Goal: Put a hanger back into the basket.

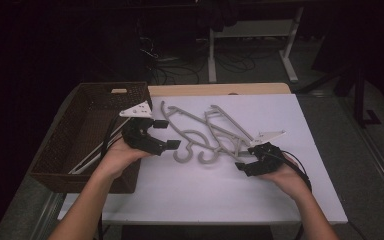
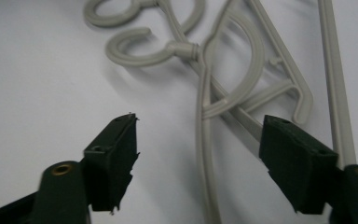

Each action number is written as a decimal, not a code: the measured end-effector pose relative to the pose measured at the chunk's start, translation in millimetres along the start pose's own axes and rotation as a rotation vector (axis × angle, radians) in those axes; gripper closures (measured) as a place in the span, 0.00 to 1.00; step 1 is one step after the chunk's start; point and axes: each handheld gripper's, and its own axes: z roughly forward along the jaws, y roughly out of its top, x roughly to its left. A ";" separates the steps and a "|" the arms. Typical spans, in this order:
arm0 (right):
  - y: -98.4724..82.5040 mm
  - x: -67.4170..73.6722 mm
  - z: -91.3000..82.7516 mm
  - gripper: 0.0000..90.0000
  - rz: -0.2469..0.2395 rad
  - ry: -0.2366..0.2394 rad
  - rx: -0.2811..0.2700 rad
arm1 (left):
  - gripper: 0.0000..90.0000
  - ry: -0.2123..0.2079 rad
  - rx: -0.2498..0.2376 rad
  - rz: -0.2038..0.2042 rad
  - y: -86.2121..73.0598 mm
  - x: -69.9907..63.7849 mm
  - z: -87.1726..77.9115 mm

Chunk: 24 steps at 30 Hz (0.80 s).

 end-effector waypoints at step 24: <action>-7.7 5.6 17.6 0.90 -0.180 0.024 0.097 | 0.15 -0.003 0.050 0.002 -14.6 -0.8 17.2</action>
